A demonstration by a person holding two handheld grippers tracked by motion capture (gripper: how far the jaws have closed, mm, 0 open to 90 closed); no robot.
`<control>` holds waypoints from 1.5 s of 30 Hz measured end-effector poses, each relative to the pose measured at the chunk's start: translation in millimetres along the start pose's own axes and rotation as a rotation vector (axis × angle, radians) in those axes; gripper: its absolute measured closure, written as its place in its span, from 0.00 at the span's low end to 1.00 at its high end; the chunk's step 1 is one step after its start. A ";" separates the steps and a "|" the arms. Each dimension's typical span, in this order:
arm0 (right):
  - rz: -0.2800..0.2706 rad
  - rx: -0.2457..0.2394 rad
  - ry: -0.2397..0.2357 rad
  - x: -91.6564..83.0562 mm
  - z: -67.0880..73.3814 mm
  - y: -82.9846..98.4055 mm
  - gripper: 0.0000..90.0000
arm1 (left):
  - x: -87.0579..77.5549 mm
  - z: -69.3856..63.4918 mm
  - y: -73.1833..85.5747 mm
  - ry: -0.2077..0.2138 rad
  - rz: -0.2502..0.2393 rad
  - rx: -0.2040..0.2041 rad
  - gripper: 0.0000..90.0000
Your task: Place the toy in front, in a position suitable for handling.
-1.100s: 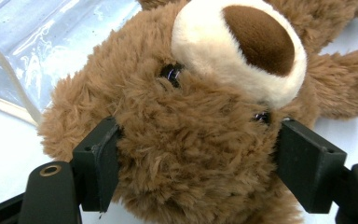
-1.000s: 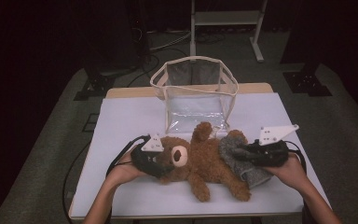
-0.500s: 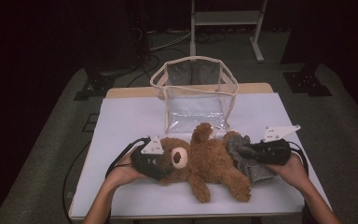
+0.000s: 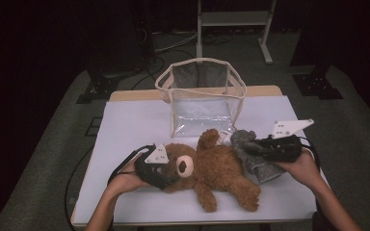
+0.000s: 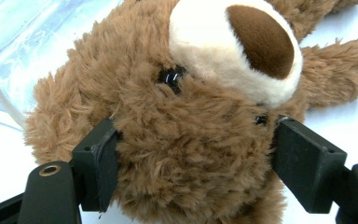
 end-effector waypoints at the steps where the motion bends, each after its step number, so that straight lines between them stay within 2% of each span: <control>1: 0.007 -0.012 -0.003 6.0 0.5 -3.8 0.80 | -0.3 -0.6 0.5 0.002 -0.002 0.002 0.25; 5: 0.049 -0.023 -0.006 24.6 -6.6 -5.9 0.80 | -2.2 -1.7 3.0 0.010 -0.018 0.004 0.25; 7: 0.062 0.001 -0.001 26.8 -14.2 0.8 0.80 | -2.6 -1.3 3.8 0.009 -0.024 0.002 0.25; 11: 0.065 0.046 0.022 18.4 -24.3 16.6 0.80 | -3.3 0.4 3.3 0.003 -0.020 0.018 0.25; 15: 0.076 0.089 0.045 1.6 -30.0 32.3 0.80 | -2.3 1.0 2.2 0.000 -0.015 0.020 0.26; 18: 0.059 0.086 0.043 -8.2 -26.7 27.8 0.80 | -1.4 0.8 1.2 -0.002 -0.014 0.021 0.26; 22: 0.034 0.049 0.026 -11.4 -17.4 8.5 0.80 | -1.0 0.8 0.6 -0.001 -0.010 0.028 0.26; 24: 0.034 0.023 0.010 -5.1 -12.7 -1.7 0.80 | -1.1 -0.4 0.6 0.004 -0.011 0.027 0.26; 28: 0.066 -0.013 -0.018 18.5 -8.6 -15.7 0.80 | -1.3 -1.8 0.9 0.006 -0.012 0.035 0.26; 32: 0.113 -0.008 -0.032 44.0 -15.4 -13.8 0.80 | -1.5 -2.2 1.7 0.006 -0.012 0.043 0.26; 36: 0.106 0.046 -0.028 48.2 -29.8 -2.0 0.80 | -1.4 -2.2 1.4 0.007 -0.017 0.042 0.26; 42: 0.083 0.124 0.006 27.2 -41.2 25.7 0.80 | 0.2 -0.8 -0.2 0.002 -0.016 0.036 0.26; 45: 0.073 0.148 0.022 15.3 -42.8 34.3 0.80 | 1.2 0.4 -0.5 0.003 -0.014 0.029 0.26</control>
Point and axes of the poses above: each handheld gripper's, and its own axes: x roughly forward along the jaws, y roughly out of its underside, z roughly to its left, the point moved 8 cm from there along x, roughly forward along the jaws, and after that the axes turned 2 degrees about -z, right-handed, at the moved point
